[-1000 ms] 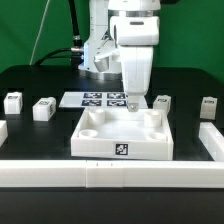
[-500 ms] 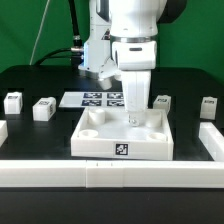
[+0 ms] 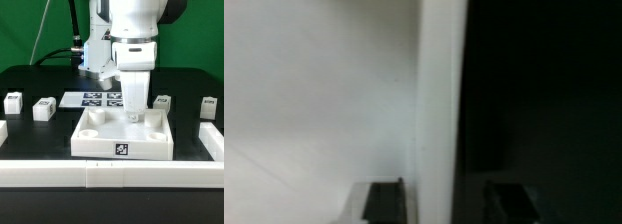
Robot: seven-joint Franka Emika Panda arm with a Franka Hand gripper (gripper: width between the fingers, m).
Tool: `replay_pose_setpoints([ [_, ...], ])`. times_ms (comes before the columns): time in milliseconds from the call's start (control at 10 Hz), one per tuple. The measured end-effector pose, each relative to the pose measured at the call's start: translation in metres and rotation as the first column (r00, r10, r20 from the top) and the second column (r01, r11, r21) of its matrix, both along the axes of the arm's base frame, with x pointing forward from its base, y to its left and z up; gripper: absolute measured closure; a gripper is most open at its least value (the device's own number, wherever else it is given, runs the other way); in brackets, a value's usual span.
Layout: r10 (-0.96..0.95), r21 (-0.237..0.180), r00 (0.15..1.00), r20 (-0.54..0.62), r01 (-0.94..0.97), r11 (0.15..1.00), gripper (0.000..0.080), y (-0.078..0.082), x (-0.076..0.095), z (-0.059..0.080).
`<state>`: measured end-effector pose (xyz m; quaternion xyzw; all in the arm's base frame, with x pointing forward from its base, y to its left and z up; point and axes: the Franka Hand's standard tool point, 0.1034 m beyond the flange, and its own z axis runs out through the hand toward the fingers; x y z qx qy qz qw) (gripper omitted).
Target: Assemble one leg
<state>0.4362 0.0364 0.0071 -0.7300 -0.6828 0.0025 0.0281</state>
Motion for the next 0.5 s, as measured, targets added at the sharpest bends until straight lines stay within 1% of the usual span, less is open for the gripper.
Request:
replay_pose_setpoints([
  [100,-0.001,0.0,1.0,0.001,0.001,1.0,0.072,-0.0003,0.0003,0.0001],
  [200,-0.001,0.001,1.0,0.008,0.001,1.0,0.074,-0.0003,0.0018,0.001],
  [500,-0.001,0.001,1.0,0.009,0.001,1.0,0.074,-0.0003,0.0021,0.0011],
])
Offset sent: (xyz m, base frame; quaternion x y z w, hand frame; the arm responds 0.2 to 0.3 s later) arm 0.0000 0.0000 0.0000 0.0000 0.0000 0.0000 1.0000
